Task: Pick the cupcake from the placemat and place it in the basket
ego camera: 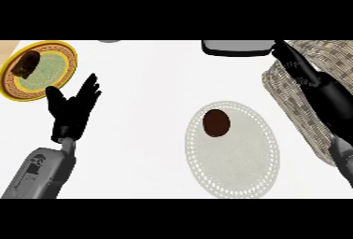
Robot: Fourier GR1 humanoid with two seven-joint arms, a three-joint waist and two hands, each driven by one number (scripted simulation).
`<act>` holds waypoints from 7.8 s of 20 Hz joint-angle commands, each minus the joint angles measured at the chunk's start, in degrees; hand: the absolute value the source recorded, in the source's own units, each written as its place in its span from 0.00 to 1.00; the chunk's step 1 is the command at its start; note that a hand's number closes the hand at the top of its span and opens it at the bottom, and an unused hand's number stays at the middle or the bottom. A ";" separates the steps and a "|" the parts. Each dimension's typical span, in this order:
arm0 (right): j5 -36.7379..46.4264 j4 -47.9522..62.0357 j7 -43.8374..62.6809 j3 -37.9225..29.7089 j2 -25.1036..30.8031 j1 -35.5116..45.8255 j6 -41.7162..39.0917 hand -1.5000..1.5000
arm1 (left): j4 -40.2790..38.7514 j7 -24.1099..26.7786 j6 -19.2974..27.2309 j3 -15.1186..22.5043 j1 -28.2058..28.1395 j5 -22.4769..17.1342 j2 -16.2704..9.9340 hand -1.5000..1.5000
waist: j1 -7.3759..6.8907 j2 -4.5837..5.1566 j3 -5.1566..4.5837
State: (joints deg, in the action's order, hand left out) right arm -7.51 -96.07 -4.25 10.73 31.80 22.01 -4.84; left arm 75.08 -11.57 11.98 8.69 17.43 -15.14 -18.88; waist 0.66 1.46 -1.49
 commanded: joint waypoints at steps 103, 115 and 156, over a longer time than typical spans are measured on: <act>63.86 22.98 39.46 3.59 -31.51 2.57 -10.74 0.00 | 23.26 8.84 -5.68 -8.58 -17.46 10.22 12.77 0.50 | -0.92 -1.45 1.49; 64.11 25.95 36.28 5.60 -31.77 -1.04 -9.20 1.00 | 25.01 10.70 -6.41 -7.04 -20.60 13.20 14.31 0.50 | -0.84 -1.49 1.49; 91.59 61.52 72.73 -21.86 -28.70 44.14 45.22 1.00 | 19.68 8.70 -6.52 -6.81 -12.35 14.27 15.29 0.50 | -4.66 -0.18 1.44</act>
State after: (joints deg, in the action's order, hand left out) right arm 80.07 -37.25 59.49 -10.71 4.39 60.92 33.08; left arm 95.81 -2.29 5.83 3.13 4.20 -0.47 -2.62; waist -4.64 1.46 -0.01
